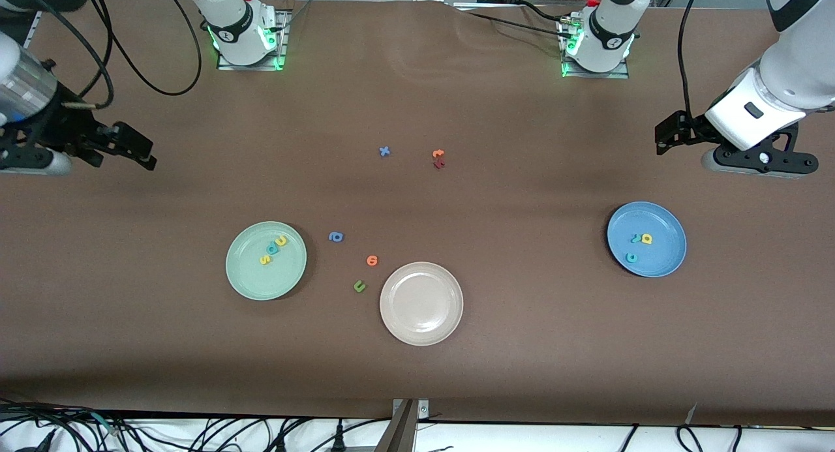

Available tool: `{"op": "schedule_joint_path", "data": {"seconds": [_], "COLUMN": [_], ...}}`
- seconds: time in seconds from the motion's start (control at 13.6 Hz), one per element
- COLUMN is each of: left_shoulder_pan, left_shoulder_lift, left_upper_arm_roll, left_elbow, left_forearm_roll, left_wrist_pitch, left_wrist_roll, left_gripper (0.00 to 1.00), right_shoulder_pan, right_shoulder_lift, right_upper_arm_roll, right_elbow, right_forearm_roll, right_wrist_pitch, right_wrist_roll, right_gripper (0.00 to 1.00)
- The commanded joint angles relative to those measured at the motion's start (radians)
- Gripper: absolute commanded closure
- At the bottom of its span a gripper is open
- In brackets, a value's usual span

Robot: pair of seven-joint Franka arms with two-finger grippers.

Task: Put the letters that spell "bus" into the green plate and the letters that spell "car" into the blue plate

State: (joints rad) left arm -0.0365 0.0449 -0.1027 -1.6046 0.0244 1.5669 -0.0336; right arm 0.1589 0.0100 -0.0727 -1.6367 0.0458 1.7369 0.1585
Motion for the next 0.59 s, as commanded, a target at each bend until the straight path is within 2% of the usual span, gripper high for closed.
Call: {"op": "schedule_joint_path", "data": {"seconds": [0.0,0.51], "left_shoulder_pan": [0.003,0.001], "left_shoulder_lift": [0.010,0.010], "left_upper_arm_roll": [0.003,0.003], "left_elbow": [0.031,0.031], "left_forearm_roll": [-0.015,-0.015], "left_wrist_pitch": [-0.024,-0.024], "left_wrist_roll": [0.021,0.020], "left_gripper": [0.00,0.00], "right_shoulder_pan": [-0.007,-0.070], "right_shoulder_lift": [0.005,0.022], "right_upper_arm_roll": [0.001,0.039], "right_elbow": [-0.002,0.026], "right_forearm_roll": [0.023,0.003], "right_wrist_pitch": [-0.001,-0.002], "right_wrist_roll": [-0.016,-0.066], "right_gripper": [0.00,0.00]}}
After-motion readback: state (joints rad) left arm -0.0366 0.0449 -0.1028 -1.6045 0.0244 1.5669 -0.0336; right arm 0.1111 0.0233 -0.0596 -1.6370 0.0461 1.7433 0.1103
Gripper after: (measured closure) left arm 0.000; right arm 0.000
